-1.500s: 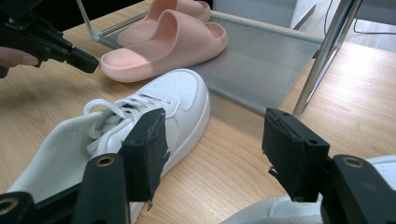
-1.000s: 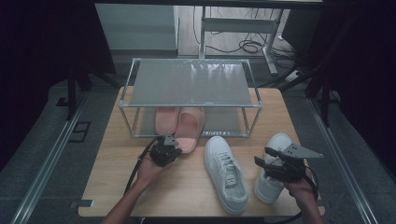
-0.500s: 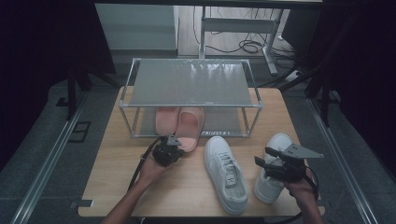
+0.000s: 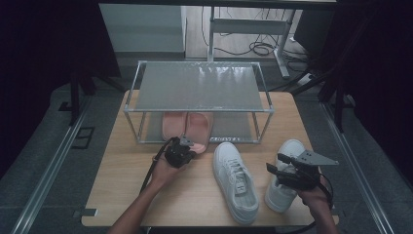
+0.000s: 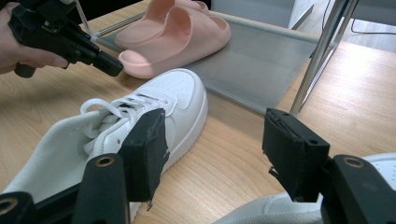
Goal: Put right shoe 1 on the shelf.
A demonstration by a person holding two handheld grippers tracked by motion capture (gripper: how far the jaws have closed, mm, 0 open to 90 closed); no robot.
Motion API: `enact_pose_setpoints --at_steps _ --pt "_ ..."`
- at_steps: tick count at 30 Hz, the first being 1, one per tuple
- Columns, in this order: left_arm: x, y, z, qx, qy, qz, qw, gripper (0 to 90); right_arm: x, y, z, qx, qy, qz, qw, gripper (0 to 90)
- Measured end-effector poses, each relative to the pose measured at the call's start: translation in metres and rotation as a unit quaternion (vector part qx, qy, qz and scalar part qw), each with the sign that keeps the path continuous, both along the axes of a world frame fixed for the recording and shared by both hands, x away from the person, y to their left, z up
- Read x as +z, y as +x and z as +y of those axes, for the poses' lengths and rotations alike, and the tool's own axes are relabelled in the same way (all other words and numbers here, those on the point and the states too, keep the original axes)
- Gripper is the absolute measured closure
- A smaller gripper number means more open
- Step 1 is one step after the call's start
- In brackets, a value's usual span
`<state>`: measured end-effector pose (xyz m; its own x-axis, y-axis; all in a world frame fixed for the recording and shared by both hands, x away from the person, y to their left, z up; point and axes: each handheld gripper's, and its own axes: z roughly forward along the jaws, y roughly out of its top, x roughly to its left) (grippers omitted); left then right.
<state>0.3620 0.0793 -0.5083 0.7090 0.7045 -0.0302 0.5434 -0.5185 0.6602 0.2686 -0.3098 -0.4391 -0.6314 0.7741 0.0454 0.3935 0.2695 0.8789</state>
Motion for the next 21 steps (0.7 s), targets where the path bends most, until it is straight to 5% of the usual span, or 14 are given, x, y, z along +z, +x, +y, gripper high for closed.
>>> enact_pose_setpoints --at_steps 21 --pt "-0.003 0.025 0.002 0.029 -0.011 0.008 0.9995 90.0 0.000 0.000 -0.001 -0.002 0.001 -0.002 1.0000 40.2"
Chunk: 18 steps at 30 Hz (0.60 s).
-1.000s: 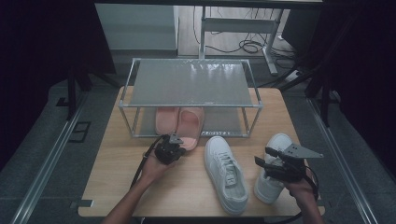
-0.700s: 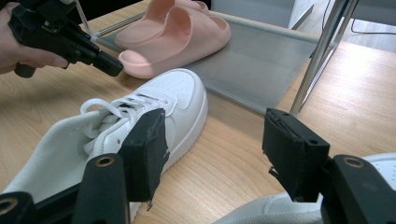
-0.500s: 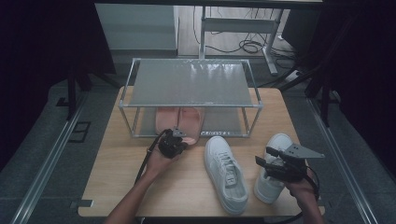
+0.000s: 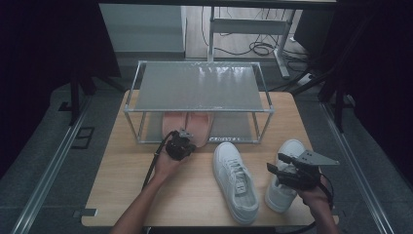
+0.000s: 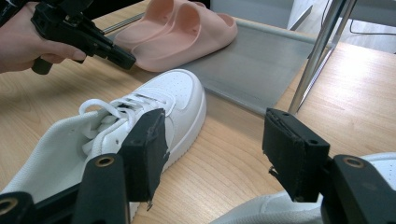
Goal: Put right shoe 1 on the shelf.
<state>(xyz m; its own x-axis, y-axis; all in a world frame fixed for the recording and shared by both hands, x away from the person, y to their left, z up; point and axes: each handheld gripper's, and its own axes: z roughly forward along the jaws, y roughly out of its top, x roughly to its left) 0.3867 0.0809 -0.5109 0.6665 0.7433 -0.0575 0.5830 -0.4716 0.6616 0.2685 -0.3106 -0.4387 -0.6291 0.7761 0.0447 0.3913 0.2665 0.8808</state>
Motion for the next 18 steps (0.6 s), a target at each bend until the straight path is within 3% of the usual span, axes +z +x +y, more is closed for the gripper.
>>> enact_pose_setpoints --at_steps 7,18 --pt "0.005 0.009 -0.001 0.008 0.006 -0.005 0.9999 90.0 0.000 0.000 0.000 0.000 0.000 0.000 1.0000 40.2" --pt "0.003 0.018 0.001 0.026 -0.012 -0.002 0.9996 90.0 0.000 0.000 0.000 0.000 0.000 0.000 1.0000 40.1"
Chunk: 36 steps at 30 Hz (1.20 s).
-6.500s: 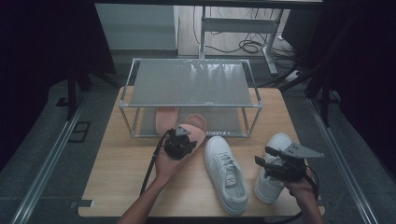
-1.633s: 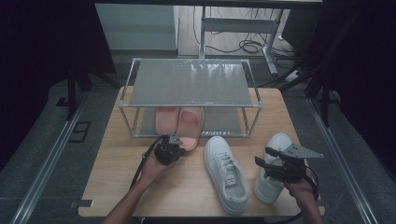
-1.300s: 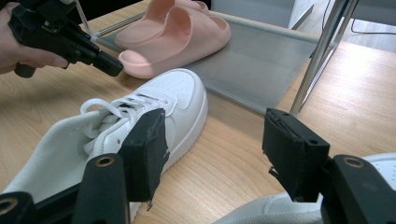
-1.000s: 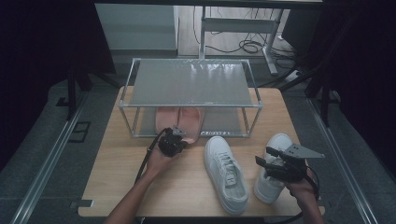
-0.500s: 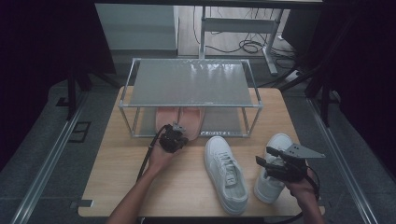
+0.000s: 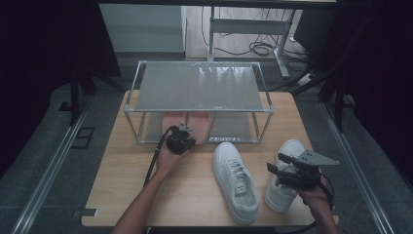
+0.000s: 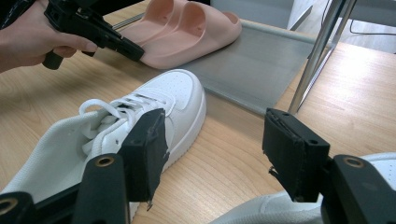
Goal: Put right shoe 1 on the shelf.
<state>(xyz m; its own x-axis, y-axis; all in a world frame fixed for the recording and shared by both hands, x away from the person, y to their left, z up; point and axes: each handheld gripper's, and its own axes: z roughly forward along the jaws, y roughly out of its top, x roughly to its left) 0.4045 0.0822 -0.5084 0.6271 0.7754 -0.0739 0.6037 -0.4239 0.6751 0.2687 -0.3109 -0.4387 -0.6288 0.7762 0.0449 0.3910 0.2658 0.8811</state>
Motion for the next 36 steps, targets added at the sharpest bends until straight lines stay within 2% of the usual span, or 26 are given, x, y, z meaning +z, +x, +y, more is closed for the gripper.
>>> enact_pose_setpoints --at_steps 15,21,27,31,36 --pt "-0.003 0.012 -0.005 0.012 0.008 0.000 0.9999 90.0 0.000 0.000 -0.003 -0.002 0.001 0.000 1.0000 40.2" --pt "-0.002 0.010 -0.005 0.018 0.007 -0.001 0.9998 89.4 0.001 0.000 -0.003 -0.001 0.001 -0.001 1.0000 40.2" --pt "0.003 -0.003 0.007 0.015 0.006 -0.004 0.9999 89.3 0.001 0.000 -0.004 -0.003 0.001 -0.002 1.0000 40.2" --pt "0.006 -0.018 0.017 0.021 -0.007 -0.009 0.9997 89.3 0.002 -0.001 -0.003 -0.003 0.003 -0.002 1.0000 40.2" --pt "0.010 -0.037 0.028 0.016 -0.017 -0.018 0.9996 89.3 0.001 -0.001 -0.001 0.000 0.001 -0.002 1.0000 40.2"
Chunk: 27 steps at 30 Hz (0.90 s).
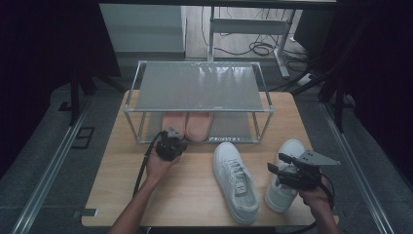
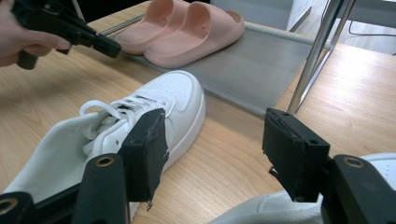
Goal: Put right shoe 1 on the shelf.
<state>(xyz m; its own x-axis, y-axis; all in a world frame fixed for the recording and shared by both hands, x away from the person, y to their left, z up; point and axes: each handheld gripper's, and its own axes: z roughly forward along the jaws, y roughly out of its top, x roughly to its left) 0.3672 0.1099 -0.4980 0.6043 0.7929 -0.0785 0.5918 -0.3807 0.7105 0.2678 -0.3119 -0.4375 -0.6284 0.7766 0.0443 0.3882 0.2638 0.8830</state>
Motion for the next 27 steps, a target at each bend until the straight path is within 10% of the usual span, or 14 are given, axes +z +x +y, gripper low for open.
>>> enact_pose_setpoints --at_steps 27 --pt "-0.012 -0.084 0.041 -0.021 -0.031 0.009 0.9993 80.2 -0.002 0.000 0.004 0.003 -0.003 0.004 1.0000 40.2"
